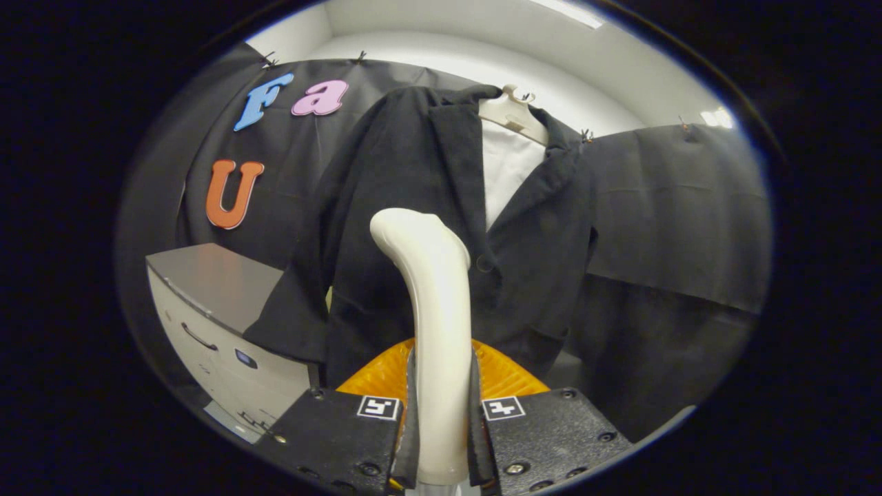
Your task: Iron the clothes twice with a garment steamer, once on the left side and once on the right side.
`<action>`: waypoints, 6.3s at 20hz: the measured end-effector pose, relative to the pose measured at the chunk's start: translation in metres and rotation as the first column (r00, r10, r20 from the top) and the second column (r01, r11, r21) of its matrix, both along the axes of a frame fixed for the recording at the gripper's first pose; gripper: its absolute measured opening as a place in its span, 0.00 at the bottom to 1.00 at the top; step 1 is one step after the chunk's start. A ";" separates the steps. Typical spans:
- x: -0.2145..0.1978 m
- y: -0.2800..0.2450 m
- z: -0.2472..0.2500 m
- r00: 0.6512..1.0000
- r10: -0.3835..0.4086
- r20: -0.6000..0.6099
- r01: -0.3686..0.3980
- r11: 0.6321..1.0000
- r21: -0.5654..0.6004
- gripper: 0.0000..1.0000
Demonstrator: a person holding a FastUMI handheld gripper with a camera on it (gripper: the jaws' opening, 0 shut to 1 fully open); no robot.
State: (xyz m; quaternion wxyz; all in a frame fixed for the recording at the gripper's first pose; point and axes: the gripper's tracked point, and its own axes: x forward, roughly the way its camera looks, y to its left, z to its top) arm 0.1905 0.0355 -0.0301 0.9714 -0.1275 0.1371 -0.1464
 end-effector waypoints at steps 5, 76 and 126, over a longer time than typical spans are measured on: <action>-0.014 -0.008 -0.038 0.997 -0.028 -0.067 0.026 0.999 -0.034 0.30; 0.056 -0.220 0.305 0.894 -0.082 0.440 0.048 0.995 0.087 0.30; 0.028 -0.187 0.110 0.964 -0.213 0.161 0.221 0.975 -0.035 0.30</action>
